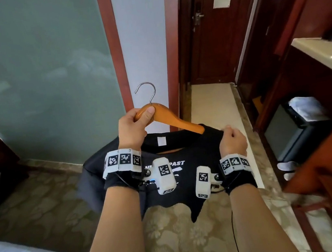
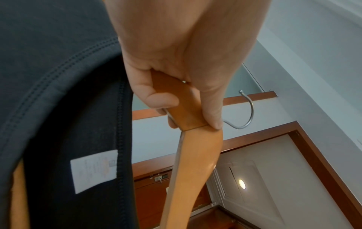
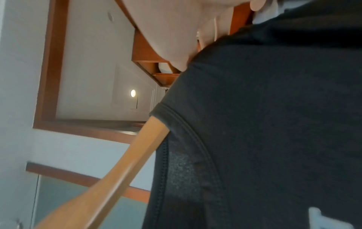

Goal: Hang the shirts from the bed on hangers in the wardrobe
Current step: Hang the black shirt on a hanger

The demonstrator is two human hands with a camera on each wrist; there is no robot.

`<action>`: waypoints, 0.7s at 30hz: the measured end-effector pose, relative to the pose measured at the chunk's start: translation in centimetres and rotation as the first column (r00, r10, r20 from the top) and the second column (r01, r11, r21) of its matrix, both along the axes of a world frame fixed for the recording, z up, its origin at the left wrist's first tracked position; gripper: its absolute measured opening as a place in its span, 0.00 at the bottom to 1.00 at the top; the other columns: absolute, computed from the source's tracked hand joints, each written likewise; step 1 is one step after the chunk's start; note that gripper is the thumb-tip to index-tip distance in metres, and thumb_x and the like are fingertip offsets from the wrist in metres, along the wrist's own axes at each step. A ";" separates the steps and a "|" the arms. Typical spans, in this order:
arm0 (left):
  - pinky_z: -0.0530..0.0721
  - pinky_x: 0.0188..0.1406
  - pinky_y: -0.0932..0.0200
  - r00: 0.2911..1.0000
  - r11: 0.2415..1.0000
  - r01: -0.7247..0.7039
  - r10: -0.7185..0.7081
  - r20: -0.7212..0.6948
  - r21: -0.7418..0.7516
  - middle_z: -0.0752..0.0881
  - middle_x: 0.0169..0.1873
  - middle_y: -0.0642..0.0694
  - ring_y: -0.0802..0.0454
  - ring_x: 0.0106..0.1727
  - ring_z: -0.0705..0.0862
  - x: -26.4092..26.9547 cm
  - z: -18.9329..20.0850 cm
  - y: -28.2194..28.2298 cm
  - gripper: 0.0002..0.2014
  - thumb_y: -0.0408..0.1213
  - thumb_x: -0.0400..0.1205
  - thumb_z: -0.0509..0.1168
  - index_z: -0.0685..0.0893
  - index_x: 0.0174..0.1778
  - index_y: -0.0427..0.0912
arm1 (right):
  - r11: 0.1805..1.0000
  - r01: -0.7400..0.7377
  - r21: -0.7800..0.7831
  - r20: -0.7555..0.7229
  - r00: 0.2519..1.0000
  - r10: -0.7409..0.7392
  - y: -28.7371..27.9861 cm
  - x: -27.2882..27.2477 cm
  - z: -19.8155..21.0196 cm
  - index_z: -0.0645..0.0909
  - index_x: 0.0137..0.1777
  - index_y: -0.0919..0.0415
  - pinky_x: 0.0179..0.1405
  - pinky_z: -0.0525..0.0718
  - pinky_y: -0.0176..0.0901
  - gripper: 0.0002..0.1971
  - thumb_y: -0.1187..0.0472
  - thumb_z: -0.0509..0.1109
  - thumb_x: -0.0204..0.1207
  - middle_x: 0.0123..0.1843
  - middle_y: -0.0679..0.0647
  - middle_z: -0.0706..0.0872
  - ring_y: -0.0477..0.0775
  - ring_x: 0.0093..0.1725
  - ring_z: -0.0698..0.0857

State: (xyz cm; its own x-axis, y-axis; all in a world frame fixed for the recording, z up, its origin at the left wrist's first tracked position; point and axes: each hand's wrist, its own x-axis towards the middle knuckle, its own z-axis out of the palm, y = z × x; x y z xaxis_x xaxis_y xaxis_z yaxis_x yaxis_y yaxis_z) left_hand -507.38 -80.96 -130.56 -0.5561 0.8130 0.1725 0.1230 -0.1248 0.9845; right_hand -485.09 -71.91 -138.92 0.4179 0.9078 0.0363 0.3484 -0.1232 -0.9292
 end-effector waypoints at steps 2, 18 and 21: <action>0.78 0.27 0.65 1.000 1.000 0.012 -0.012 0.002 0.002 0.81 0.41 0.42 0.53 0.39 0.78 0.4 -0.2 1.5 0.14 0.47 0.81 0.72 0.86 0.49 0.39 | 0.994 -0.037 0.101 0.013 0.999 0.036 0.6 0.3 0.0 0.85 0.43 0.54 0.59 0.81 0.57 0.16 0.50 0.58 0.84 0.42 0.49 0.85 0.58 0.49 0.84; 0.81 0.35 0.68 0.977 0.977 0.213 -0.213 -0.020 0.016 0.84 0.34 0.56 0.69 0.33 0.82 14.6 -2.6 18.5 0.05 0.44 0.81 0.71 0.87 0.47 0.47 | 0.890 -0.427 0.161 0.386 0.857 0.341 13.2 12.3 0.2 0.84 0.49 0.41 0.81 0.55 0.67 0.21 0.31 0.55 0.75 0.45 0.40 0.86 0.47 0.54 0.83; 0.82 0.37 0.67 0.972 0.973 0.231 -0.230 -0.041 0.022 0.84 0.35 0.57 0.70 0.33 0.82 19.0 -2.1 22.8 0.03 0.43 0.82 0.71 0.87 0.44 0.49 | 0.882 -0.444 0.157 0.444 0.830 0.339 17.3 16.7 1.1 0.85 0.53 0.42 0.74 0.62 0.56 0.21 0.31 0.60 0.73 0.47 0.38 0.86 0.43 0.53 0.81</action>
State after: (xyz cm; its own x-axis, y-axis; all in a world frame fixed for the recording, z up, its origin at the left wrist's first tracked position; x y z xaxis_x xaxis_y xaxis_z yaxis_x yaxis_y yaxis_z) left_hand -488.36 -58.14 -132.63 -0.3470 0.9132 0.2135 0.1251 -0.1805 0.9756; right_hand -468.42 -54.65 -137.78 -0.0687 0.9303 0.3603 0.6580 0.3136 -0.6846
